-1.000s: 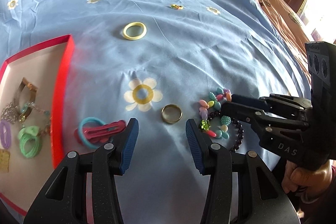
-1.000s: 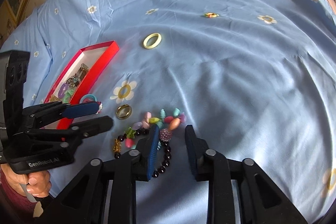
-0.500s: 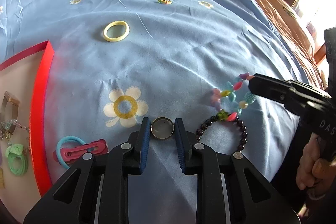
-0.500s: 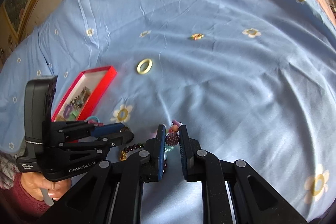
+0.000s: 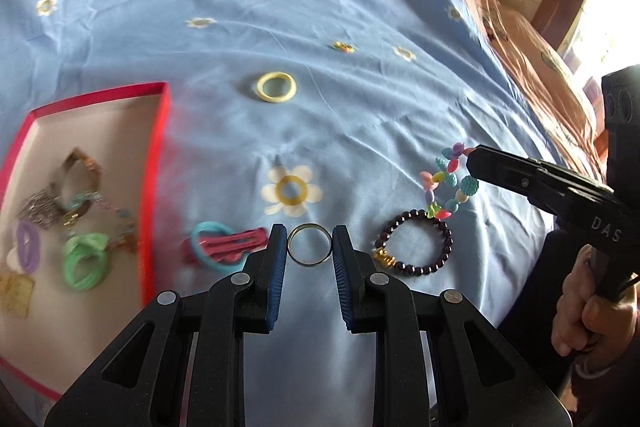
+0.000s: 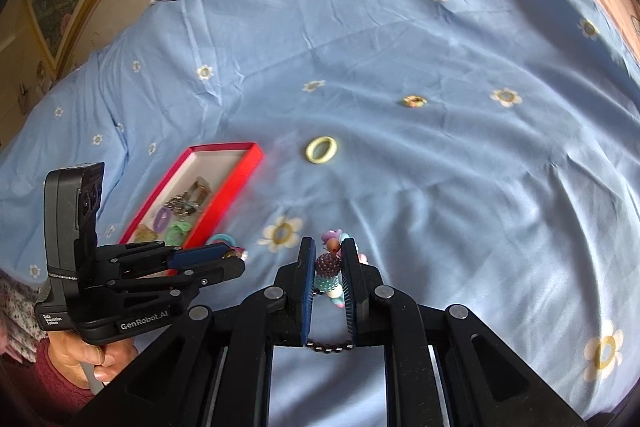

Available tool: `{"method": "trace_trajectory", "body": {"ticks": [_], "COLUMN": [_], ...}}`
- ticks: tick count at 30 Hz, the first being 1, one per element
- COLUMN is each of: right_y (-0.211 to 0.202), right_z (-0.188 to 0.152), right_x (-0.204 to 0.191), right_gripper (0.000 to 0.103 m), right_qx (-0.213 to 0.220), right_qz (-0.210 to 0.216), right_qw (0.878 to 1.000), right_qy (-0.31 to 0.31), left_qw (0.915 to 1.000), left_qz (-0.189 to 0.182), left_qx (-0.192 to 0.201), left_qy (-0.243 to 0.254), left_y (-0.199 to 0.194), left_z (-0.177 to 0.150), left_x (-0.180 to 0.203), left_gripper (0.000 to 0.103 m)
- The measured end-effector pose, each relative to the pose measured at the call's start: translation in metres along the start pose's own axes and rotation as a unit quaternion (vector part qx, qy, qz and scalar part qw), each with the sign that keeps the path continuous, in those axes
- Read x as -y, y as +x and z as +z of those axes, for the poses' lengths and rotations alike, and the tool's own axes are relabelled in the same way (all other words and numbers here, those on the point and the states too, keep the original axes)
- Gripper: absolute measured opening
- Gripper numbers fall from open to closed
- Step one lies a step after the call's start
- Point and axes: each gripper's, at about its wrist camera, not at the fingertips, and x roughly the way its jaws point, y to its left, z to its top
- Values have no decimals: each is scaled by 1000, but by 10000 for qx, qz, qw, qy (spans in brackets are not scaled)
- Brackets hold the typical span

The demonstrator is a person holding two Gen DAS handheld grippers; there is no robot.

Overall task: Organize jewelry
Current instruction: 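Carry the bracelet in the right tool while the left tool carries the ring into the box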

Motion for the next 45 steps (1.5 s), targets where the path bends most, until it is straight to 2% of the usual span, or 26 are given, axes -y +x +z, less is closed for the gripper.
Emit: {"method": "trace_trajectory", "body": {"ticks": [22,36,45], "right_y": [29,59,89], "right_z": [3,4,3], "right_x": [-102,-167,-200], "right_gripper": [13,13,13], "right_qx": [-250,-493,-739], "right_qz": [817,1317,1610], "right_qw": [9936,9829,9747], "right_qy": [-739,-1188,-1364], "left_qw": [9929,9844,9791], "left_qz": [533,859,1067], "left_qx": [463,577,507], "left_qy": [-961,-1423,-1654], "left_y": [-70,-93,-96], "left_z": [-46,-67,-79], "left_x": [-84,-132,-161], "left_gripper": [21,21,21]}}
